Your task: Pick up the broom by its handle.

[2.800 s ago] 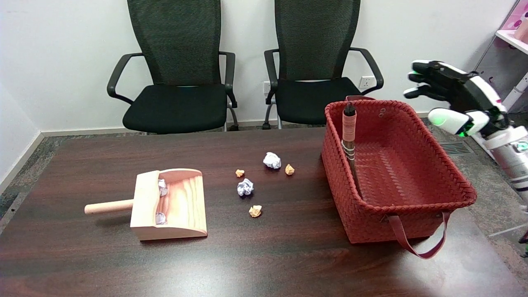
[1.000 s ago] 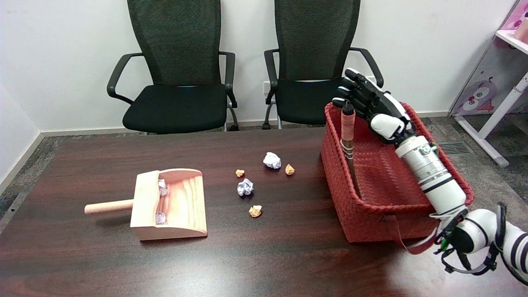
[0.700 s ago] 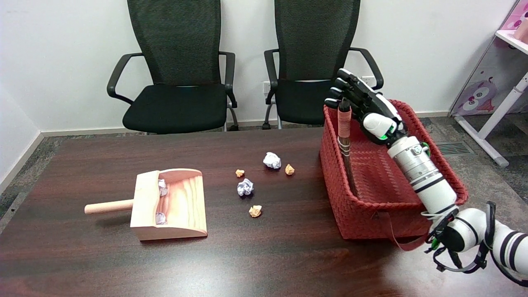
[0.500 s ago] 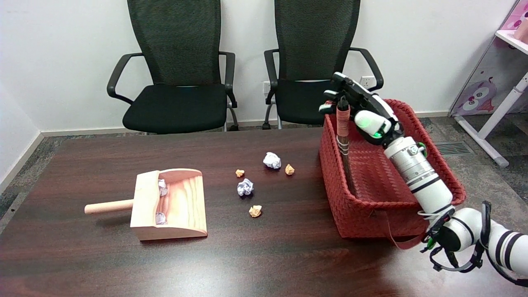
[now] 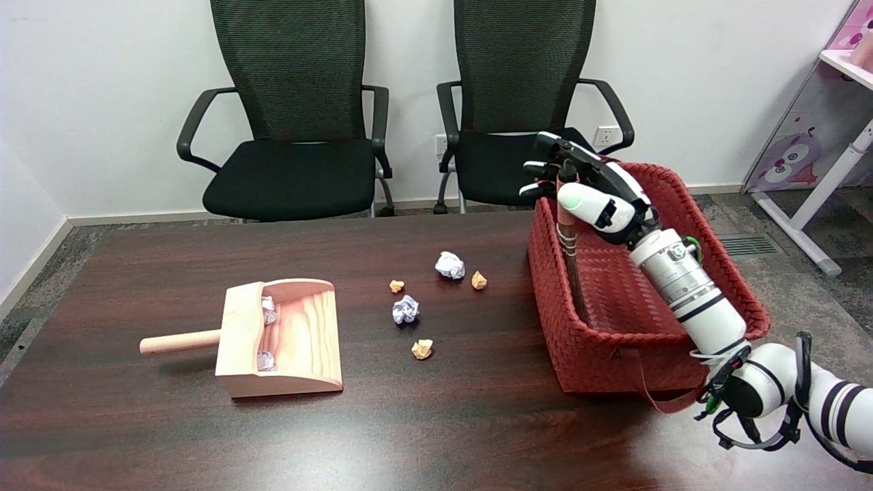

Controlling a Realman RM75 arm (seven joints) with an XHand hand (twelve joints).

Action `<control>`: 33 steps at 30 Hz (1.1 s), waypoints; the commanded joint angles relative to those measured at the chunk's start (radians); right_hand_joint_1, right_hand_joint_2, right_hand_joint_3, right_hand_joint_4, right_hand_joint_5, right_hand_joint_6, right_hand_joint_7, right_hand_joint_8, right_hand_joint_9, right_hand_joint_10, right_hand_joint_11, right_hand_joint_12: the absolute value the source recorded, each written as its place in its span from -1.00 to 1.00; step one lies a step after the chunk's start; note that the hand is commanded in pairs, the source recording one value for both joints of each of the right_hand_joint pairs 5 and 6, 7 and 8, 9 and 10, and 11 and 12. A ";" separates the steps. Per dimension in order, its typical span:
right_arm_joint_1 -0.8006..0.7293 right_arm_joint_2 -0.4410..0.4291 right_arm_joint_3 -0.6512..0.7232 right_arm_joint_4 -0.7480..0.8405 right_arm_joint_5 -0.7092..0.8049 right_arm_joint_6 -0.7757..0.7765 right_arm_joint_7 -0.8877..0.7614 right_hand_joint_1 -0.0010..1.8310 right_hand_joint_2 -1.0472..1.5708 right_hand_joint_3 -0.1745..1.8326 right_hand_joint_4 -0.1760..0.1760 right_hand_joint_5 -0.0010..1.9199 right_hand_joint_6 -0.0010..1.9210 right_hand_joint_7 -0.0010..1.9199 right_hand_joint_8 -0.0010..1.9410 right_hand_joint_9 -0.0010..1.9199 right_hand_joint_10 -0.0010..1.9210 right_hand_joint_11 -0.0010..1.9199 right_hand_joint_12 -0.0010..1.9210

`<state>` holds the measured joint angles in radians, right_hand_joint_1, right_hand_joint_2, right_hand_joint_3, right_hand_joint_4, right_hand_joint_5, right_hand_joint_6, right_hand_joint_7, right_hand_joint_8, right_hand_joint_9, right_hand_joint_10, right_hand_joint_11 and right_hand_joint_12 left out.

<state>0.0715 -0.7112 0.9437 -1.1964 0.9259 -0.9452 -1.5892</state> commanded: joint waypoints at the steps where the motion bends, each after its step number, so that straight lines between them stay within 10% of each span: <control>1: -0.013 0.024 -0.008 -0.032 -0.015 0.050 -0.002 -0.03 -0.09 -0.07 -1.00 -0.73 -0.73 -0.73 -0.74 -0.49 -0.49 -0.25 -0.25; 9: -0.012 0.029 -0.001 -0.034 -0.015 0.060 -0.002 -0.01 -0.08 -0.04 -1.00 -0.62 -0.62 -0.62 -0.63 -0.26 -0.26 -0.20 -0.20; 12: -0.015 0.034 0.003 -0.034 -0.016 0.060 -0.002 -0.01 -0.06 -0.05 -1.00 -0.46 -0.46 -0.46 -0.47 0.27 0.27 0.10 0.10; 20: -0.013 0.036 0.006 -0.033 -0.011 0.062 -0.002 0.00 0.04 -0.04 -1.00 -0.06 -0.06 -0.06 -0.07 0.82 0.82 0.42 0.42; 21: -0.012 0.036 0.006 -0.032 -0.010 0.062 -0.002 -0.01 0.05 -0.04 -0.88 0.04 0.04 0.04 0.03 0.91 0.91 0.46 0.46; 23: -0.010 0.036 0.006 -0.030 -0.010 0.062 -0.002 -0.02 0.08 -0.04 0.76 0.22 0.22 0.22 0.21 1.00 1.00 0.55 0.55; 24: -0.010 0.036 0.008 -0.029 -0.010 0.062 -0.002 -0.03 0.09 -0.03 1.00 0.31 0.31 0.31 0.30 1.00 1.00 0.57 0.57; 33: -0.013 0.036 0.019 -0.030 -0.009 0.062 -0.002 -0.04 0.12 0.04 1.00 1.00 1.00 1.00 0.98 1.00 1.00 0.65 0.65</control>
<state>0.0600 -0.6786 0.9502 -1.2258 0.9142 -0.8888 -1.5907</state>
